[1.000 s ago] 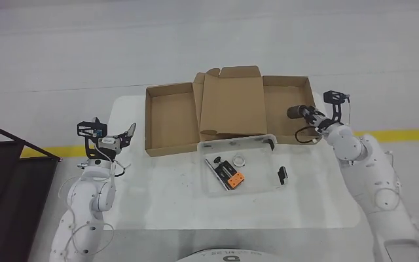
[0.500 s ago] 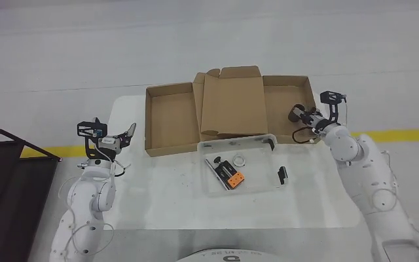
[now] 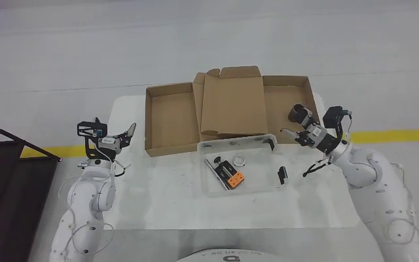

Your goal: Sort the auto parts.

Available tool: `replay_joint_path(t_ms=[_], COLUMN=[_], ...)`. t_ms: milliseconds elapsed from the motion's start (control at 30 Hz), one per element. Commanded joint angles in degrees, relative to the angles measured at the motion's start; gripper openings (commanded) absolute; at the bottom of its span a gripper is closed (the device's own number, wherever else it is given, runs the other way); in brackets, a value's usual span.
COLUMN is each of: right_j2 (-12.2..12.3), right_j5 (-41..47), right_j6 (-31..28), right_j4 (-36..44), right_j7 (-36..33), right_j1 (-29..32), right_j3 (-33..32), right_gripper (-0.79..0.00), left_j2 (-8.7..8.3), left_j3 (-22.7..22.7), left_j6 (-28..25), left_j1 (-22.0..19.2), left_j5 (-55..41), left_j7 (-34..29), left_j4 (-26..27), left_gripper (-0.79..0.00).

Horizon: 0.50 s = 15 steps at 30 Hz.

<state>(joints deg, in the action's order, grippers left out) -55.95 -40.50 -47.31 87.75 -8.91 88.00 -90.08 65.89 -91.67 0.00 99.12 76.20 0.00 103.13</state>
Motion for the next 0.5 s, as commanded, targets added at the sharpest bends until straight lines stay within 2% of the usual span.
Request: replay_joint_path(t_ms=[0, 367, 467], right_j2=[0.0, -0.1, -0.1], right_j5=[0.4, 0.1, -5.2], right_j6=[0.3, 1.2, 1.9], right_j4=[-0.1, 0.2, 4.1], right_j7=[0.0, -0.3, -1.7], right_j1=[-0.1, 0.1, 0.7], right_j3=[0.0, 0.5, 1.8], right_gripper=[0.000, 0.000, 0.000], left_j2=[0.00, 0.00, 0.00], left_j3=[0.0, 0.0, 0.0], left_j6=[0.0, 0.0, 0.0], left_j1=[0.0, 0.0, 0.0], left_j5=[0.0, 0.0, 0.0], left_j7=[0.0, 0.0, 0.0], left_j4=[0.0, 0.0, 0.0], left_gripper=[0.000, 0.000, 0.000])
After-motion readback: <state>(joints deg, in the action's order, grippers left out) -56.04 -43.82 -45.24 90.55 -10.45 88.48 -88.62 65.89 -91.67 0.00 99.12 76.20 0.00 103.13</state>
